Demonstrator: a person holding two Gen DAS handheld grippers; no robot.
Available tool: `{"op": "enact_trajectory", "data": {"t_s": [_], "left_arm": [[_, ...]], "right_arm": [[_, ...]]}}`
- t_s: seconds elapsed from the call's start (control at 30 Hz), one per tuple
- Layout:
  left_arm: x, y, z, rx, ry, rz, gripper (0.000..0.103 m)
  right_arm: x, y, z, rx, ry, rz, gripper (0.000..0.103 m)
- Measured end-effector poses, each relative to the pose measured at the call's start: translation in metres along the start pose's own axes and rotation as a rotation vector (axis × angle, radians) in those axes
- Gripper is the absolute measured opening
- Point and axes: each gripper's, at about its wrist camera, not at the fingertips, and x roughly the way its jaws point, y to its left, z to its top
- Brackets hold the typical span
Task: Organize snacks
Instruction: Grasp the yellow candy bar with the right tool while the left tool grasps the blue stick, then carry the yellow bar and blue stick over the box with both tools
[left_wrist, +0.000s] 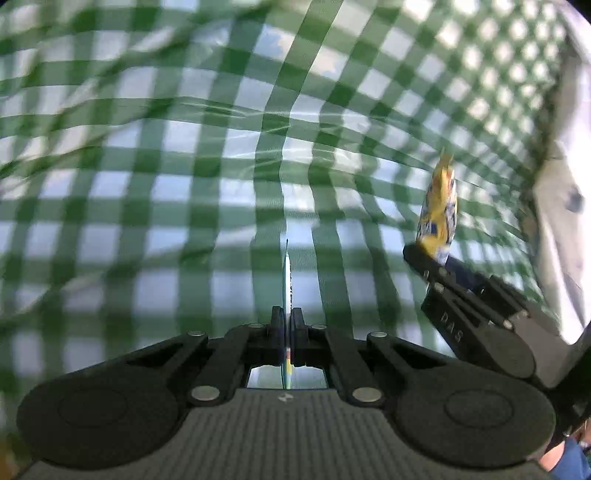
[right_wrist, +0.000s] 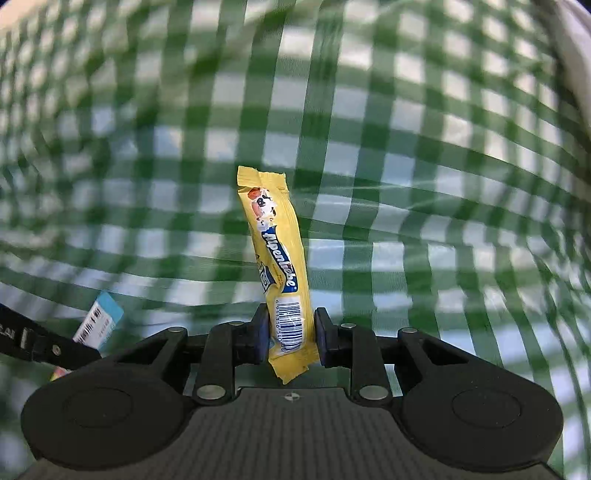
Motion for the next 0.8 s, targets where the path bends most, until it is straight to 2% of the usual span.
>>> {"op": "enact_trajectory", "data": {"t_s": [0.1, 0.23, 0.3, 0.43, 0.6, 0.8], "left_arm": [[-0.063, 0.011, -0.040, 0.022, -0.016, -0.034, 0.002], [-0.142, 0.020, -0.099, 0.111, -0.040, -0.035, 0.002], [-0.174, 0.028, -0.125, 0.134, -0.044, -0.031, 0.002], [-0.234, 0.050, -0.167, 0.132, -0.062, -0.021, 0.002], [-0.310, 0.091, -0.213, 0.119, -0.133, 0.052, 0.002], [-0.385, 0.147, -0.267, 0.056, -0.200, 0.178, 0.002]], "right_arm": [[-0.068, 0.024, -0.023, 0.029, -0.004, -0.020, 0.026], [-0.161, 0.062, -0.062, 0.097, 0.039, 0.004, 0.026], [-0.200, 0.089, -0.082, 0.116, 0.078, 0.015, 0.026], [-0.265, 0.141, -0.109, 0.193, 0.176, 0.094, 0.026], [-0.323, 0.215, -0.116, 0.138, 0.231, 0.215, 0.026], [-0.382, 0.295, -0.104, 0.034, 0.202, 0.331, 0.026]]}}
